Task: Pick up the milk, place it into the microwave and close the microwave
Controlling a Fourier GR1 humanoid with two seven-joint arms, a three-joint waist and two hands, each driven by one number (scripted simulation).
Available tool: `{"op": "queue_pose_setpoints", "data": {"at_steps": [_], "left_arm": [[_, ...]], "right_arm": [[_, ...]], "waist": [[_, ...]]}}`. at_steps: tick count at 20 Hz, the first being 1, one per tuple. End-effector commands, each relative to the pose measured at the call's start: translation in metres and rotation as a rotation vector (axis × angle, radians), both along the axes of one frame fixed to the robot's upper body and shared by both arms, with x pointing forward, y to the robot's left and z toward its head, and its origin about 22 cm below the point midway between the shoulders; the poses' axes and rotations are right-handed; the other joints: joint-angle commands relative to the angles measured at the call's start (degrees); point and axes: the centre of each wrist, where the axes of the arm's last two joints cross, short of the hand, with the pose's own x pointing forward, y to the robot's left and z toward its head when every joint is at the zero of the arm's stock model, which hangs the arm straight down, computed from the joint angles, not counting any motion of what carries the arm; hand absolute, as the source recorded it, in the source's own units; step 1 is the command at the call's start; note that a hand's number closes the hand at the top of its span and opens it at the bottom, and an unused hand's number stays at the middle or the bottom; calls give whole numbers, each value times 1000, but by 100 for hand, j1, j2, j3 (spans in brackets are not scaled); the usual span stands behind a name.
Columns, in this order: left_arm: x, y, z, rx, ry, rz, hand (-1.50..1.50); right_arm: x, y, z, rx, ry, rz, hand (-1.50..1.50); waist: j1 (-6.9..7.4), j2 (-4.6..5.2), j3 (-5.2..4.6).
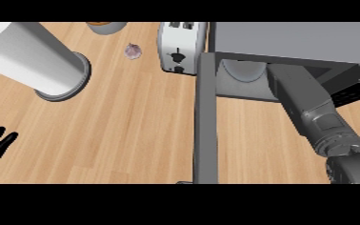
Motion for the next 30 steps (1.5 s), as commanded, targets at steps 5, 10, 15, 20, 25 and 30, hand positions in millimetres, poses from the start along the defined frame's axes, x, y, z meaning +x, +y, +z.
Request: {"op": "queue_pose_setpoints", "data": {"at_steps": [5,10,15,20,25,30], "left_arm": [[-5,-17,-31,-9,38,-164,-150],[15,-27,-36,56,81,-248,-150],[24,-48,-47,105,93,-273,-150],[35,-81,-41,140,96,-262,-150],[54,-91,-58,127,103,-264,150],[72,-102,-65,195,101,-280,150]], "right_arm": [[-4,-12,-6,222,-2,231,-150],[-22,-14,-41,386,24,314,-150],[-53,14,-91,508,47,372,-150],[-86,9,-129,522,117,411,-150],[-127,17,-167,460,158,358,-150],[-165,-18,-189,438,187,319,-150]], "waist": [[-316,-244,-93],[-502,-284,-96],[-647,-364,-105],[-847,-446,-112],[-948,-466,-123],[-1059,-476,-132]]}}
